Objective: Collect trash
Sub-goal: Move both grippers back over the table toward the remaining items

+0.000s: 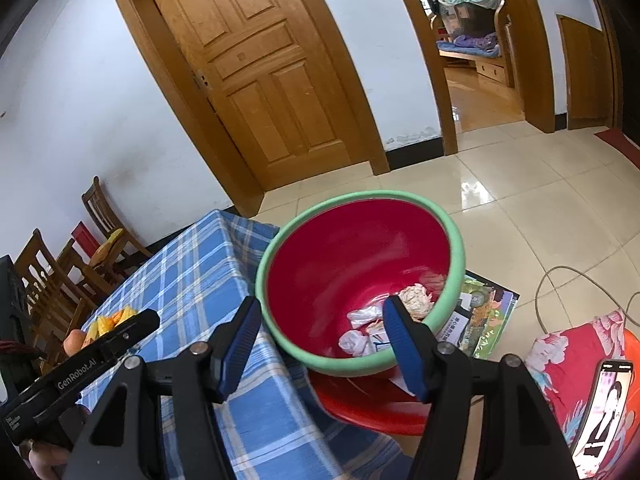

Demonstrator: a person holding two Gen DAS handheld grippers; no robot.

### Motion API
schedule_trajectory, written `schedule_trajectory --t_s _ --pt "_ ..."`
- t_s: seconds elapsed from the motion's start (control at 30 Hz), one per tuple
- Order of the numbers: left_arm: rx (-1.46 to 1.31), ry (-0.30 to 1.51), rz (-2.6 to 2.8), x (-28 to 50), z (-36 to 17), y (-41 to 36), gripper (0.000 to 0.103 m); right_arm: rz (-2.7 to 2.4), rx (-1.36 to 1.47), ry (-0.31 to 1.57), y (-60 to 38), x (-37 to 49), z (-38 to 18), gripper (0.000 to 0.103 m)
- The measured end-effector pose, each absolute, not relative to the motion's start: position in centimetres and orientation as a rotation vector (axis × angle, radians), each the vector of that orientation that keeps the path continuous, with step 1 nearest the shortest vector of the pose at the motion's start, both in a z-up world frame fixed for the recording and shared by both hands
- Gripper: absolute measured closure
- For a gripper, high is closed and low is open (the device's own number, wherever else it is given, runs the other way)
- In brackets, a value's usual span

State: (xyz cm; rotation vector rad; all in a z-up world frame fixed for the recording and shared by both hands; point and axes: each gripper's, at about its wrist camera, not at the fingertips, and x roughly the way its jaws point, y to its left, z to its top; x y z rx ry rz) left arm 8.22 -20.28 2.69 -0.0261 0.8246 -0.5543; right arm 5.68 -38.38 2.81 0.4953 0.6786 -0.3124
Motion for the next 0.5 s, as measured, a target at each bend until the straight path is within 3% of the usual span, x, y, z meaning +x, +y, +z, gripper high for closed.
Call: schedule_trajectory --t_s 0.5 --pt "-0.097 0.811 -0.433 7.4 3.1 -13.4 0.065 -0.232 0.464 0.687 -34.4 6.5 3.4 0.037"
